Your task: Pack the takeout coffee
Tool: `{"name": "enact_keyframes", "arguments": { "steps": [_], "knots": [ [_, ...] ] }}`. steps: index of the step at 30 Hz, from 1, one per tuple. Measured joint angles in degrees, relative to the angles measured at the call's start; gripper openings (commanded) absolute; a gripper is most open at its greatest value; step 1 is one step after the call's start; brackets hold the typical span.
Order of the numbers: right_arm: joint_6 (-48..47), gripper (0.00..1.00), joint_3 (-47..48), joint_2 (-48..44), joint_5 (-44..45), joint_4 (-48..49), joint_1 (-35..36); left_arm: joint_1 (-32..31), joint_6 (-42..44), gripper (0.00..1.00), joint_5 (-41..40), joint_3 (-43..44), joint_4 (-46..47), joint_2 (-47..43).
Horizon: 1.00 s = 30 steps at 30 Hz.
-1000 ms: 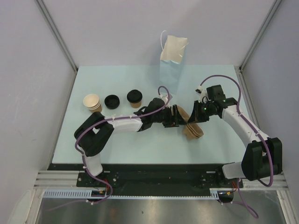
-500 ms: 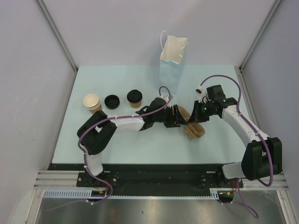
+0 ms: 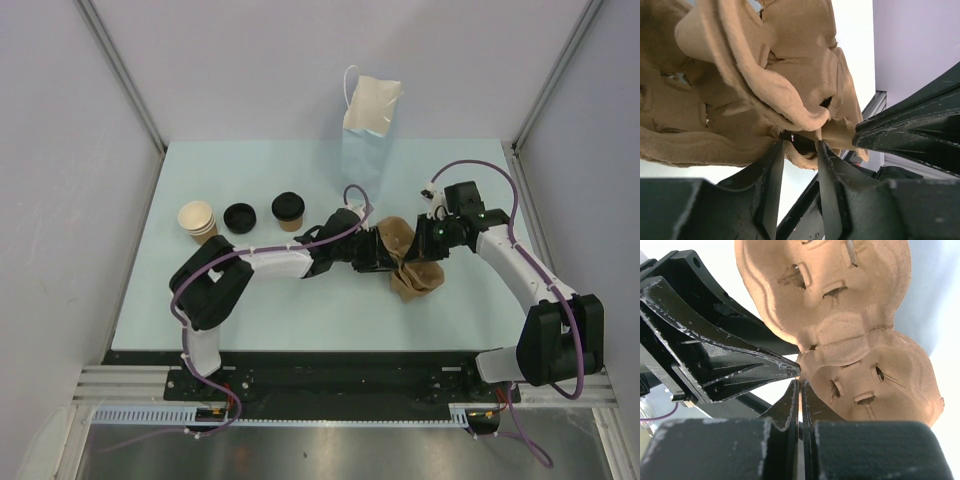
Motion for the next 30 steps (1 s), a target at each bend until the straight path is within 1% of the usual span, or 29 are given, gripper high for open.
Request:
{"name": "enact_keyframes", "arguments": {
  "steps": [11, 17, 24, 25, 28, 29, 30],
  "knots": [
    [0.1, 0.00, 0.0, 0.0, -0.5, 0.2, -0.2, 0.0, 1.2, 0.35, -0.6, 0.6, -1.4, 0.1],
    [0.3, 0.00, 0.0, -0.4, -2.3, 0.2, -0.1, 0.1, 2.5, 0.34, -1.2, -2.6, -2.2, -2.1],
    [0.5, 0.00, 0.3, -2.7, -3.7, 0.2, -0.1, 0.6, 4.2, 0.34, -3.7, -6.1, -5.6, -2.9],
    [0.5, 0.00, 0.4, -2.7, -3.8, 0.1, -0.1, 0.7, 4.4, 0.35, -3.7, -6.2, -5.9, -2.9],
    [0.5, 0.00, 1.1, -2.8, -3.9, 0.1, -0.1, 0.8, 5.0, 0.42, -3.9, -6.2, -5.9, -3.1],
    [0.5, 0.00, 1.2, -2.8, -3.9, 0.0, 0.0, 0.8, 5.1, 0.47, -3.9, -6.2, -5.9, -3.1],
    [0.4, 0.00, 1.4, -2.8, -3.9, -0.2, 0.0, 0.8, 5.5, 0.49, -3.8, -6.2, -5.9, -3.2]
  ]
}}
